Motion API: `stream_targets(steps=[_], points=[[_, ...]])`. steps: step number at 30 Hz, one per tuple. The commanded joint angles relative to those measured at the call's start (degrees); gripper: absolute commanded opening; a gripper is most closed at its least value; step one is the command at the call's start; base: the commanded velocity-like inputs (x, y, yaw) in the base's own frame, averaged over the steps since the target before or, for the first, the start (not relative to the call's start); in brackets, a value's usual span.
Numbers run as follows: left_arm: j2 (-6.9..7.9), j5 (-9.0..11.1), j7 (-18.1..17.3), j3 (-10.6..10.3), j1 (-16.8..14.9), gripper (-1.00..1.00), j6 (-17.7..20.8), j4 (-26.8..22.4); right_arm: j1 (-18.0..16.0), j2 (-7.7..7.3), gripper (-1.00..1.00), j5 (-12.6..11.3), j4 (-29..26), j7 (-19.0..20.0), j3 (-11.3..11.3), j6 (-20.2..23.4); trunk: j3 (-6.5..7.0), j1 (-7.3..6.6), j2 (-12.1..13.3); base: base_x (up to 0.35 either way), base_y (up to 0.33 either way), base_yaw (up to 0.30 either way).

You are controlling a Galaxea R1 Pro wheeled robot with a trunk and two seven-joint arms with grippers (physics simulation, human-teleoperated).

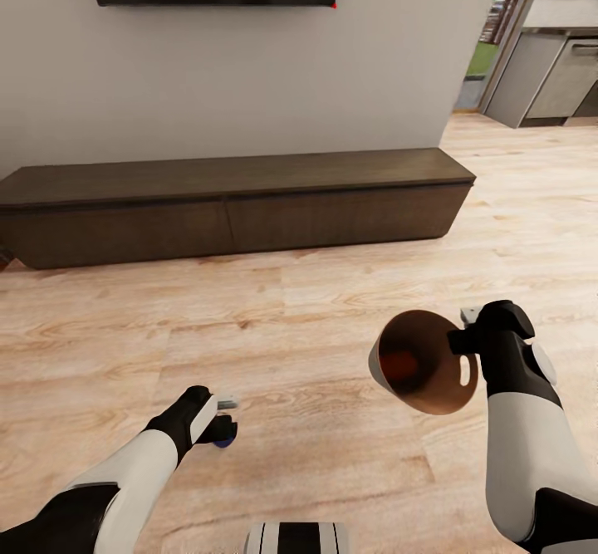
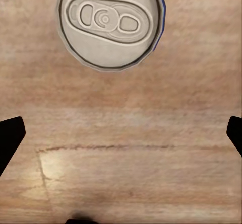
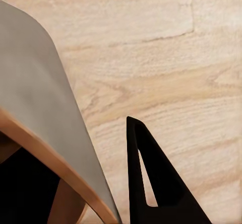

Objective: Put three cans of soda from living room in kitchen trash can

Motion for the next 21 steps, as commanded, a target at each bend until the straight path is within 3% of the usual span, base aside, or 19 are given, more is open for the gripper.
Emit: stream_targets(steps=[1, 14, 18, 21], points=[[0.00, 0.01, 0.00, 0.00, 0.00, 1.00, 0.00, 0.00, -0.01, 0.01, -1.00, -0.74, 0.00, 0.20, 0.01, 0.26, 0.00, -0.01, 0.00, -0.028, 0.000, 0.000], [0.00, 0.04, 0.00, 0.00, 0.00, 1.00, -0.09, 0.00, -0.62, -0.12, -1.00, -0.98, -1.29, 0.83, 0.16, 0.26, 0.00, -0.01, 0.00, -0.004, 0.000, 0.000], [-0.06, 0.04, 0.00, 0.00, 0.00, 1.00, -0.09, 0.00, -4.97, 0.17, -1.00, -1.01, -1.17, 1.02, 0.27, 0.26, 0.00, -0.01, 0.00, 0.000, 0.000, 0.000], [-0.08, 0.04, -0.06, 0.00, 0.00, 1.00, -0.13, 0.00, -9.32, 1.62, -1.00, -0.93, -0.84, 1.02, 0.43, 0.26, 0.00, -0.01, 0.00, 0.000, 0.000, 0.000]])
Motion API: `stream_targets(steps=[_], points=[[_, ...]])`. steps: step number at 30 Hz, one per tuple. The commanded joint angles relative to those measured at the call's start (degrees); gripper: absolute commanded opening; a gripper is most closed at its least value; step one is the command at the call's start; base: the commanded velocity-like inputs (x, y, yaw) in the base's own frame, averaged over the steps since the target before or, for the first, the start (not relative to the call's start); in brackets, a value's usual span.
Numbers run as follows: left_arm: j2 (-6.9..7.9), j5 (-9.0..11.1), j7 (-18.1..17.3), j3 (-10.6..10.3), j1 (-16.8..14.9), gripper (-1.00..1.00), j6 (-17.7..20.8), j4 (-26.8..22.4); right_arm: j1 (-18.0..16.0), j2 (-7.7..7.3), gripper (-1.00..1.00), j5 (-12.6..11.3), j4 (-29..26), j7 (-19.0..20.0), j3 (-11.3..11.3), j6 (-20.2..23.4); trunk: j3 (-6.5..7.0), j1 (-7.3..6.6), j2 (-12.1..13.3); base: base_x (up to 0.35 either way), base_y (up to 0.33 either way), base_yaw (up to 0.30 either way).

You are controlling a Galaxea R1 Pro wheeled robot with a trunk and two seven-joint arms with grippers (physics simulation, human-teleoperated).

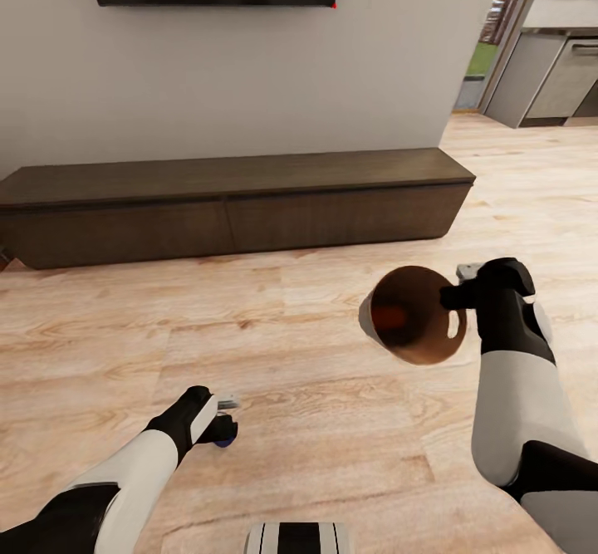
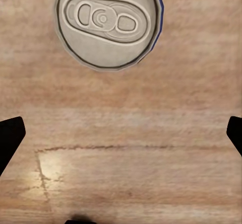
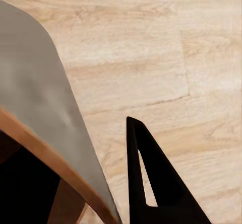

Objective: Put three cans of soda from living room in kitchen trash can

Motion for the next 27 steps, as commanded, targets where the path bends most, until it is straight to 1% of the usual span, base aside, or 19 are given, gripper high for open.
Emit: stream_targets(steps=[1, 2, 3, 5, 7, 10, 16, 20, 27], points=[[0.00, 0.00, -0.01, 0.00, 0.00, 1.00, 0.00, -0.03, -1.43, 0.80, -1.00, -0.39, 0.27, 0.15, 0.07, 0.52, -0.01, 0.01, 0.00, 0.000, 0.000, 0.000], [0.00, 0.00, -0.01, 0.00, 0.00, 1.00, -0.01, -0.04, -2.04, 1.22, -1.00, -0.31, 0.31, 0.13, 0.12, 0.52, -0.01, 0.01, 0.00, 0.000, 0.000, 0.000], [0.02, 0.00, -0.02, 0.00, 0.00, 1.00, -0.02, -0.17, -3.03, 2.12, -1.00, -0.18, 0.40, 0.09, 0.42, 0.52, -0.01, 0.01, 0.00, 0.000, 0.000, 0.000], [0.04, 0.00, -0.02, 0.00, 0.00, 1.00, -0.02, -0.32, -3.68, 2.97, -1.00, -0.07, 0.46, -0.03, 0.98, 0.52, -0.01, 0.01, 0.00, 0.000, 0.000, 0.000], [0.07, 0.00, -0.02, 0.00, 0.00, 1.00, -0.07, -0.54, -4.36, 4.00, -1.00, 0.07, 0.54, -0.27, 2.45, 0.52, -0.01, 0.01, 0.00, 0.005, 0.000, 0.000], [0.08, 0.00, -0.33, 0.00, 0.00, 1.00, -0.09, -0.63, -4.67, 4.35, -1.00, 0.16, 0.57, -0.40, 3.39, 0.52, -0.01, 0.01, 0.00, 0.122, 0.000, 0.000], [0.09, 0.00, -0.59, 0.00, 0.00, 1.00, -0.11, -0.70, -4.81, 4.54, -1.00, 0.24, 0.58, -0.46, 3.87, 0.52, -0.01, 0.01, 0.00, 0.195, 0.000, 0.000], [0.08, -0.05, -0.51, 0.00, 0.00, 1.00, -1.56, -0.45, -4.82, 4.52, -1.00, 0.25, 0.59, -0.46, 3.98, 0.52, -0.01, 0.01, 0.00, 0.032, 0.000, 0.000], [0.08, -0.08, -0.40, 0.00, 0.00, 1.00, -2.16, -0.35, -4.83, 4.56, -1.00, 0.25, 0.59, -0.52, 4.00, 0.52, -0.01, 0.01, 0.00, 0.006, 0.000, 0.000]])
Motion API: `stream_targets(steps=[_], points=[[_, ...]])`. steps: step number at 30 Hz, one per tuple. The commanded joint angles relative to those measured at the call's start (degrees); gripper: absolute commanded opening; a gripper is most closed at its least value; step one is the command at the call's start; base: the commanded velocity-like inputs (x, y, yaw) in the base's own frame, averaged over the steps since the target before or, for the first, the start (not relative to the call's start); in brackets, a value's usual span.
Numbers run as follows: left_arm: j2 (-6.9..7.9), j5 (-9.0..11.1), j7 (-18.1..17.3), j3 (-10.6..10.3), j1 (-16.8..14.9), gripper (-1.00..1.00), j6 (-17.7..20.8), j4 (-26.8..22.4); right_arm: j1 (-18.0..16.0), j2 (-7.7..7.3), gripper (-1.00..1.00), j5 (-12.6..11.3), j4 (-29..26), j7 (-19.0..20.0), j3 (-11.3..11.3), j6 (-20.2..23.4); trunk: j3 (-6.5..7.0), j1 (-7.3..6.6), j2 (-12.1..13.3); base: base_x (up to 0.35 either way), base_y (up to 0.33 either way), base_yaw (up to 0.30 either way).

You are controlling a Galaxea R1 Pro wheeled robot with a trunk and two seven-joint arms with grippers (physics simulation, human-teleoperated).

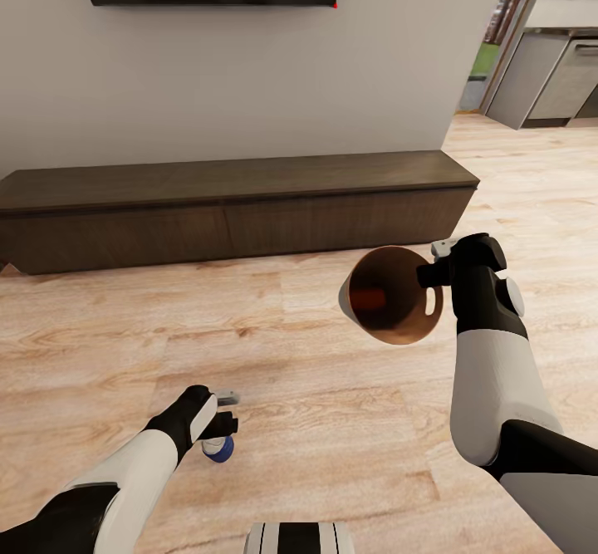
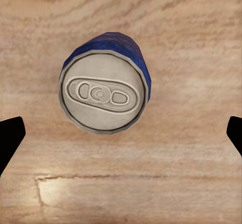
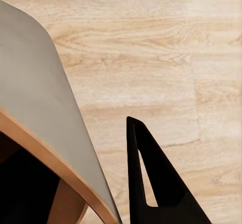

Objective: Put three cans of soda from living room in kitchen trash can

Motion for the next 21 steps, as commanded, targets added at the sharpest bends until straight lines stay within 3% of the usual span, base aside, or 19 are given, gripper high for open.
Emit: stream_targets(steps=[1, 21], points=[[0.00, 0.00, 0.01, 0.00, 0.00, 1.00, -0.03, 0.00, -0.02, 0.03, -1.00, -0.65, -0.01, 0.18, -0.01, 0.20, 0.01, -0.01, 0.00, 0.001, 0.000, 0.000], [0.00, 0.00, 0.01, 0.00, 0.00, 1.00, -0.16, -0.01, 0.00, 0.06, -1.00, -0.63, -0.01, 0.08, -0.01, 0.20, 0.01, -0.01, 0.00, 0.029, 0.000, 0.000]])
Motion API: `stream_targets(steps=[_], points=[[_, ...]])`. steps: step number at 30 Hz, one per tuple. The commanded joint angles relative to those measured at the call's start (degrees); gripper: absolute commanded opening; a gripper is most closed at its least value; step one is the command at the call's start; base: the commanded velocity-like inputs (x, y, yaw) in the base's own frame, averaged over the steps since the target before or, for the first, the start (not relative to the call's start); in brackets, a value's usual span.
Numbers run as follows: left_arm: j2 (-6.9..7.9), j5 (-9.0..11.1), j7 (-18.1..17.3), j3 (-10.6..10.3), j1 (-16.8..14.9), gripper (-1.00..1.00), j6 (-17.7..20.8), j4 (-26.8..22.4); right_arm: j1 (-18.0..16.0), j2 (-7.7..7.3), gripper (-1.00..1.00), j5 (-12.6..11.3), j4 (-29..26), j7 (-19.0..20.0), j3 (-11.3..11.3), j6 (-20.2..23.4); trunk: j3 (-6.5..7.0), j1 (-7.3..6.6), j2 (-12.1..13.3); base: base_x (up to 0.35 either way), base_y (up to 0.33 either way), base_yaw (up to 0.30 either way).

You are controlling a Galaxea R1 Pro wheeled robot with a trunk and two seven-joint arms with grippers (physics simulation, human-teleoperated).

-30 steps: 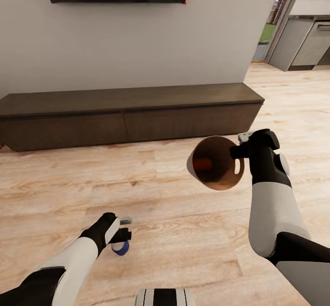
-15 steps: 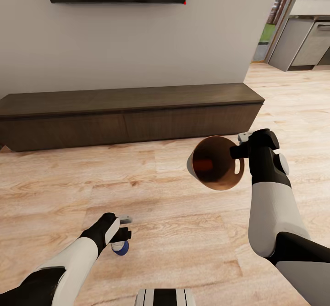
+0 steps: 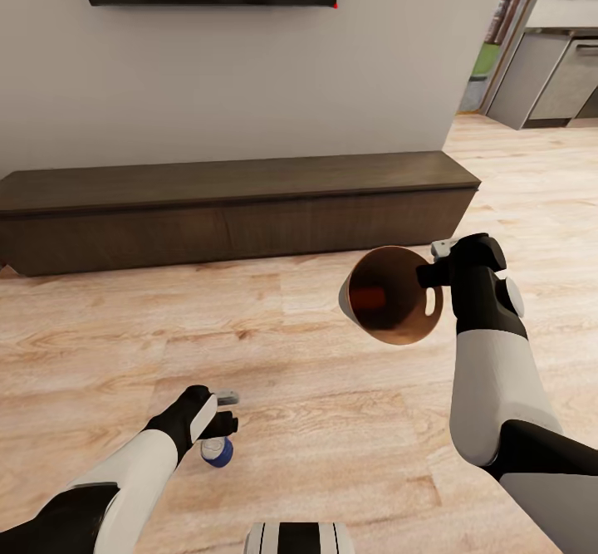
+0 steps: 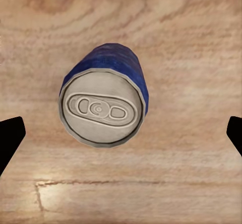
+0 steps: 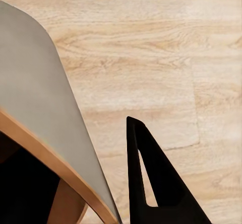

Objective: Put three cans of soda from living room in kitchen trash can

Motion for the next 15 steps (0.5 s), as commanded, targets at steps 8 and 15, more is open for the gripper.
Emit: stream_targets(steps=[8, 15], points=[[0.00, 0.00, -0.07, 0.00, 0.00, 1.00, -0.01, 0.15, 0.05, -0.04, -1.00, -0.70, 0.00, 0.20, -0.09, 0.24, -1.77, 0.20, -0.11, 0.001, 0.000, 0.000], [-0.08, -0.15, -0.14, 0.00, 0.00, 1.00, -0.01, 0.26, 0.05, -0.04, -1.00, -0.72, 0.00, 0.20, -0.15, 0.24, -3.32, 0.38, -0.20, 0.000, 0.000, 0.000]])
